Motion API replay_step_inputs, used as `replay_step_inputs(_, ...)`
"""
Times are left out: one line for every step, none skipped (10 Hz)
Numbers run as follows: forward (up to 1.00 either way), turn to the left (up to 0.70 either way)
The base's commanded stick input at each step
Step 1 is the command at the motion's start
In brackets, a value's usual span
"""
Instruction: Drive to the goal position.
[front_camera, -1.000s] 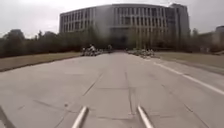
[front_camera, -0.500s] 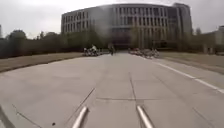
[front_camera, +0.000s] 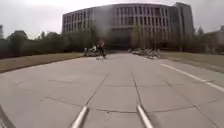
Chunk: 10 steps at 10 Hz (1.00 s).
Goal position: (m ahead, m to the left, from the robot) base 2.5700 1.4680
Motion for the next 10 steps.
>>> replay_step_inputs(0.00,0.00)
replay_step_inputs(0.00,-0.08)
replay_step_inputs(0.00,-0.47)
replay_step_inputs(0.00,-0.70)
replay_step_inputs(0.00,-0.70)
replay_step_inputs(0.00,-0.70)
replay_step_inputs(0.00,-0.70)
replay_step_inputs(0.00,-0.70)
replay_step_inputs(0.00,-0.70)
replay_step_inputs(0.00,-0.70)
